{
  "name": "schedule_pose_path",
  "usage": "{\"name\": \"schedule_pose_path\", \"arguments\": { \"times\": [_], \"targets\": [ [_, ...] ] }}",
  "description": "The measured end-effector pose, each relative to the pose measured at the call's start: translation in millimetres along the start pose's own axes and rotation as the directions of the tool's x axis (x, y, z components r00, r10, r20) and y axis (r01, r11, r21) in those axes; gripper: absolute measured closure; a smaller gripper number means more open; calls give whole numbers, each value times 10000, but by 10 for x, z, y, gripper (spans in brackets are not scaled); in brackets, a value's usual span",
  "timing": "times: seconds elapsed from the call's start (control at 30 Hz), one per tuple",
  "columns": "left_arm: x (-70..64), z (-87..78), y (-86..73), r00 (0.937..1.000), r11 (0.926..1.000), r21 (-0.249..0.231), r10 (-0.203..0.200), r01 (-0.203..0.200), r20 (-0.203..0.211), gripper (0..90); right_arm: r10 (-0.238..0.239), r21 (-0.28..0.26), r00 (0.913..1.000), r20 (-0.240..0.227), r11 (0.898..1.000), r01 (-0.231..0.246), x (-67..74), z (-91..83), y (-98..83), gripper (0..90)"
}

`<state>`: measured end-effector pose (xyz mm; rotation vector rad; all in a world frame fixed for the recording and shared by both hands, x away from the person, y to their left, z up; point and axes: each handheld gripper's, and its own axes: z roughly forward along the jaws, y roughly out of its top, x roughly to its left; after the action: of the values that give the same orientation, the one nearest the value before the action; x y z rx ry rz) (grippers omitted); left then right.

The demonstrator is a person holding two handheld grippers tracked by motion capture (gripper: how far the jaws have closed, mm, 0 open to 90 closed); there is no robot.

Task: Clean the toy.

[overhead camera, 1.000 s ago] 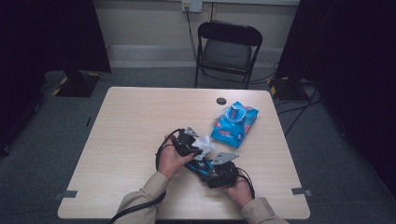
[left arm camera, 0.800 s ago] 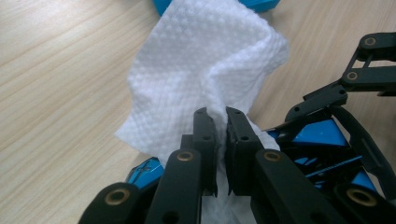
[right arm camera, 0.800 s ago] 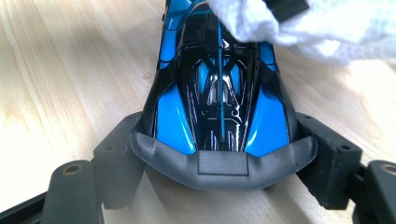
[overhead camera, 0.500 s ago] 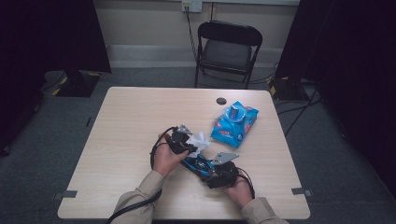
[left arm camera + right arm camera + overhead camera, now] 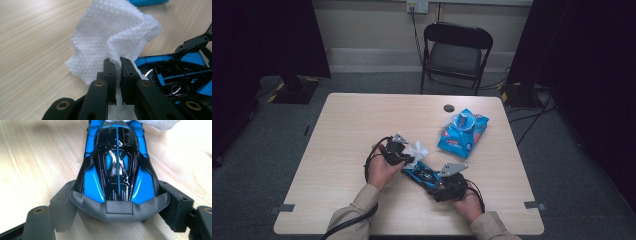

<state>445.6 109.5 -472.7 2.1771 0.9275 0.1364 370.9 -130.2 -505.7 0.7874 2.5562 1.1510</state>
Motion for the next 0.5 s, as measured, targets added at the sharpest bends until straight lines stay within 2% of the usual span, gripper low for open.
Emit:
{"name": "schedule_pose_path", "arguments": {
  "times": [0.2, 0.43, 0.5],
  "targets": [
    [76, -26, -51, 9994, 9995, -134, -305, 302, -191, 843, -2, 2, 10000, 4, 10000, 2, 0, 0, 0, 246],
    [126, -55, -82, 9991, 9997, -91, -227, 224, -357, 842, -3, 2, 10000, 5, 10000, 3, 0, 0, 0, 246],
    [156, -62, -101, 9982, 9985, -169, -524, 519, -297, 843, -5, 7, 10000, 8, 10000, 5, 0, 0, 0, 246]
  ]
}}
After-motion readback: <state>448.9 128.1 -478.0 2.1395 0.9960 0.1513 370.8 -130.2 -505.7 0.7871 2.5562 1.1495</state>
